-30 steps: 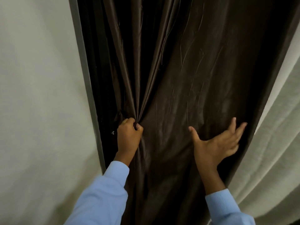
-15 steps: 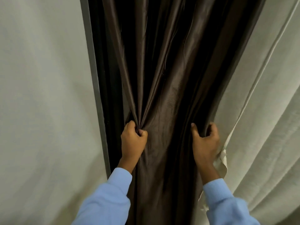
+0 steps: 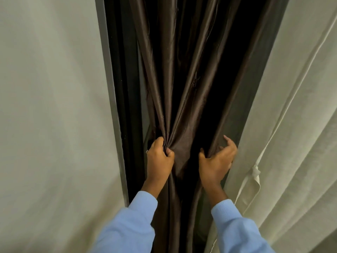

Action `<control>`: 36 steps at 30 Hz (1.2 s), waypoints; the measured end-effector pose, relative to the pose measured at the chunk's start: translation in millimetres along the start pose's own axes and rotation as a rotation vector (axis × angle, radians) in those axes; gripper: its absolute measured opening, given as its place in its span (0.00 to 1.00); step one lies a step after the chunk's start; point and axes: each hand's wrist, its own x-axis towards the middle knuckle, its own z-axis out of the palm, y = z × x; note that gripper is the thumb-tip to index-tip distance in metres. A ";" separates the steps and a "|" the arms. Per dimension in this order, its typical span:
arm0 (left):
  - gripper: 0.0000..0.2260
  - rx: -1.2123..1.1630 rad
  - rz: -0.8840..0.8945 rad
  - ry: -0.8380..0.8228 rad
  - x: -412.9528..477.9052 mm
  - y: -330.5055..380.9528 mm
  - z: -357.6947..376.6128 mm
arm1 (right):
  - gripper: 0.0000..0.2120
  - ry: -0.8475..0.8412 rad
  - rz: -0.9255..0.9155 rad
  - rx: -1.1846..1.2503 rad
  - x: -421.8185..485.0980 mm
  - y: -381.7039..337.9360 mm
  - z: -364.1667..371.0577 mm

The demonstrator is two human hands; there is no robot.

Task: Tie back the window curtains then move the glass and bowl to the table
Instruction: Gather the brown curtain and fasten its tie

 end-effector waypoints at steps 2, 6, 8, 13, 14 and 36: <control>0.04 0.005 -0.018 -0.007 0.5 -2.6 -2.2 | 0.37 0.050 0.049 0.094 3.2 -2.8 -6.4; 0.04 0.042 -0.031 0.029 3.6 -4.0 -5.2 | 0.34 0.131 -0.018 0.249 6.8 -7.2 -14.9; 0.03 0.042 -0.032 0.062 3.7 -2.5 -5.8 | 0.35 0.274 -0.139 0.267 16.7 -4.8 -22.6; 0.04 0.038 -0.059 0.080 4.4 -5.2 -8.0 | 0.27 0.499 -0.305 -0.011 33.1 -4.0 -57.4; 0.04 0.043 -0.068 0.081 5.8 -6.1 -8.5 | 0.25 0.468 -0.307 -0.084 33.1 -3.6 -62.1; 0.10 0.061 -0.037 0.095 10.2 -4.3 -10.5 | 0.15 -0.070 -0.019 -0.288 22.2 -21.5 -13.4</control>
